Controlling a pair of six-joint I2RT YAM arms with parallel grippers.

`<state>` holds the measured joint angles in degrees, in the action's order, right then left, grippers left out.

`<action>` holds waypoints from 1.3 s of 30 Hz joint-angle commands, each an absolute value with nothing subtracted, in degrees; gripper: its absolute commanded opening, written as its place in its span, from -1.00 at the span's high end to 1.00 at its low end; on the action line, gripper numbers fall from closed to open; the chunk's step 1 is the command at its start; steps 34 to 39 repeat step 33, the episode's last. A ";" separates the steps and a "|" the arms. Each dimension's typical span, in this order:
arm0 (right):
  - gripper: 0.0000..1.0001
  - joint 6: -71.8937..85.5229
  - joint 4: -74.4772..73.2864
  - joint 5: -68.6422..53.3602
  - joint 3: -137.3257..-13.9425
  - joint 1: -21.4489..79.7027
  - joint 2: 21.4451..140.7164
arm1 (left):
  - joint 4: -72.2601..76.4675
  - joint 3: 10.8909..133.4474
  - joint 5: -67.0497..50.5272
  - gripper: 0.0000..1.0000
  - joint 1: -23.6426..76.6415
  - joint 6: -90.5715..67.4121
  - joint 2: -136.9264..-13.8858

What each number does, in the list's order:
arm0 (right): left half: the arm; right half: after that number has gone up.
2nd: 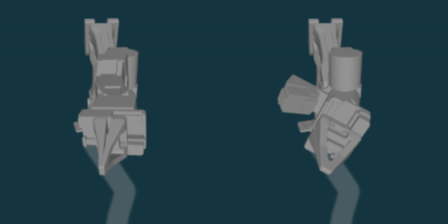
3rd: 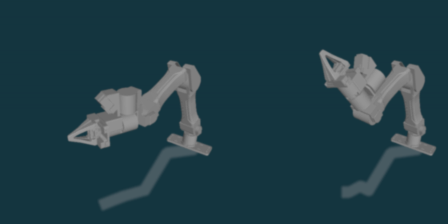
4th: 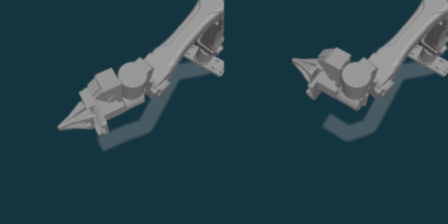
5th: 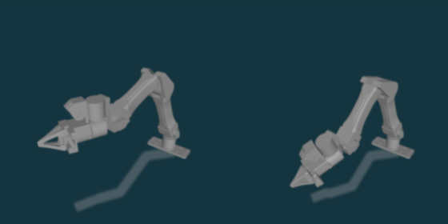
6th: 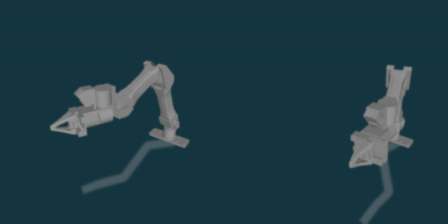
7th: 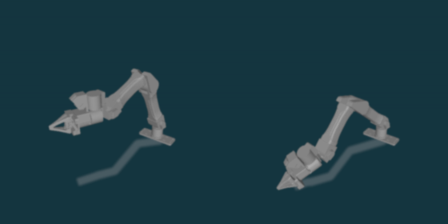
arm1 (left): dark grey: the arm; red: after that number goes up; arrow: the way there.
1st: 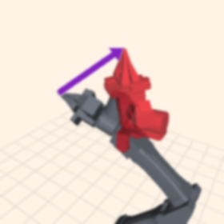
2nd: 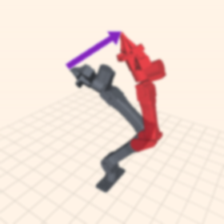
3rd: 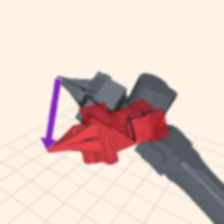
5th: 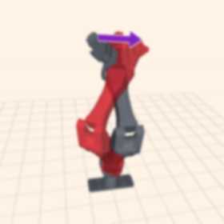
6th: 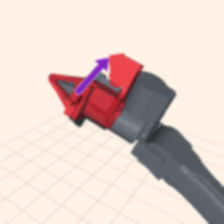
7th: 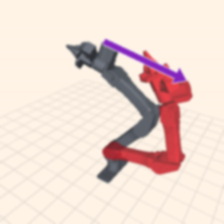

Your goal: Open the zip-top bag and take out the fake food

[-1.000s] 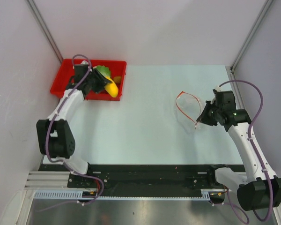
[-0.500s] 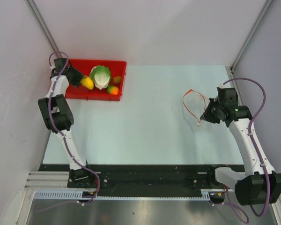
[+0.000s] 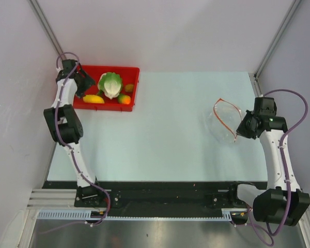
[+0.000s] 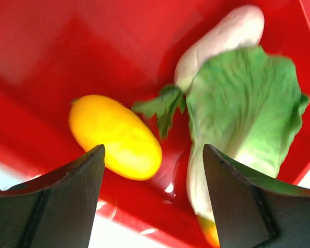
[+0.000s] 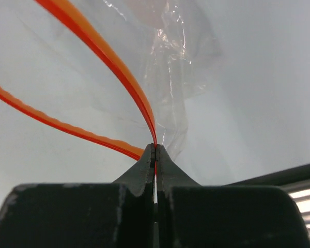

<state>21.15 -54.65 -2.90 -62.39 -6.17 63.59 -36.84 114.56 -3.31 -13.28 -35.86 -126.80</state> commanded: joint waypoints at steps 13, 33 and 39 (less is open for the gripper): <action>0.31 26.96 -47.30 -5.32 -65.30 8.42 69.69 | -31.48 88.70 -7.02 -0.55 16.86 -33.57 -95.20; -0.99 34.28 -61.62 -1.30 -65.91 19.60 36.41 | -21.99 50.03 -7.91 -0.99 36.04 -47.80 -27.62; -0.99 34.28 -61.62 -1.30 -65.91 19.60 36.41 | -21.99 50.03 -7.91 -0.99 36.04 -47.80 -27.62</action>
